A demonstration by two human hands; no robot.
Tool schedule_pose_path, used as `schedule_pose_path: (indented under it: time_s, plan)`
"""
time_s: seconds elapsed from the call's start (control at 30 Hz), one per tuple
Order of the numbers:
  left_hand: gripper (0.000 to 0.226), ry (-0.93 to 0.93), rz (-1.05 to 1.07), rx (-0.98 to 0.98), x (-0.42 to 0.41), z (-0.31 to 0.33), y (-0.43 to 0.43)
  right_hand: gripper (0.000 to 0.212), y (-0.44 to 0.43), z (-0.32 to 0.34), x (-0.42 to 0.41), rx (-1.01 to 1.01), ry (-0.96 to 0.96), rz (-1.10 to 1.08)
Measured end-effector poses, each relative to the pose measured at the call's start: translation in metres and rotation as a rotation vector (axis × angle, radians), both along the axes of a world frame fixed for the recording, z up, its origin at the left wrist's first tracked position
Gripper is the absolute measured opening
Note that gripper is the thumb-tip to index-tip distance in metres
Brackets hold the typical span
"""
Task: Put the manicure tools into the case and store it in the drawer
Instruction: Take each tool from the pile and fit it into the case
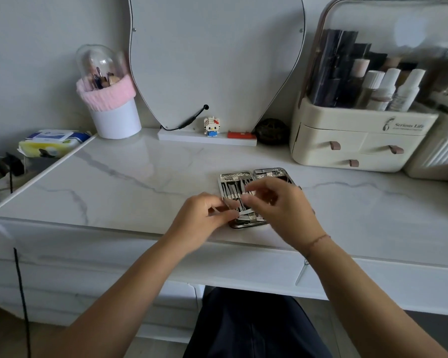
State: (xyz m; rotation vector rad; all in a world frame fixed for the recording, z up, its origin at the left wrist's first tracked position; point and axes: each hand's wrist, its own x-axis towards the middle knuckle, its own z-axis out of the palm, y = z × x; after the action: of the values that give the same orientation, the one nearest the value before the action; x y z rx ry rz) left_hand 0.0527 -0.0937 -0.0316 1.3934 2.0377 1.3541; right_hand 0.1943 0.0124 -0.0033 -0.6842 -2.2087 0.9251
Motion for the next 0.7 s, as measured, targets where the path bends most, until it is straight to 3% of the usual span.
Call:
schedule_pose_path:
  time_s: [0.1, 0.2, 0.37, 0.7]
  plan:
    - [0.018, 0.09, -0.037, -0.048, 0.001, 0.006, 0.002, 0.022, -0.017, 0.008, -0.021, -0.018, -0.055, 0.121]
    - [0.005, 0.091, -0.042, -0.07, 0.001, 0.009, 0.002, 0.018, -0.016, 0.01, -0.032, -0.041, -0.071, 0.086]
    - [0.013, 0.029, -0.095, -0.009, 0.0, 0.0, 0.004, 0.01, -0.006, 0.015, -0.024, -0.173, -0.064, 0.099]
    - [0.015, 0.089, -0.062, 0.013, 0.001, -0.002, 0.006, 0.01, 0.023, 0.011, 0.011, -0.452, -0.144, 0.1]
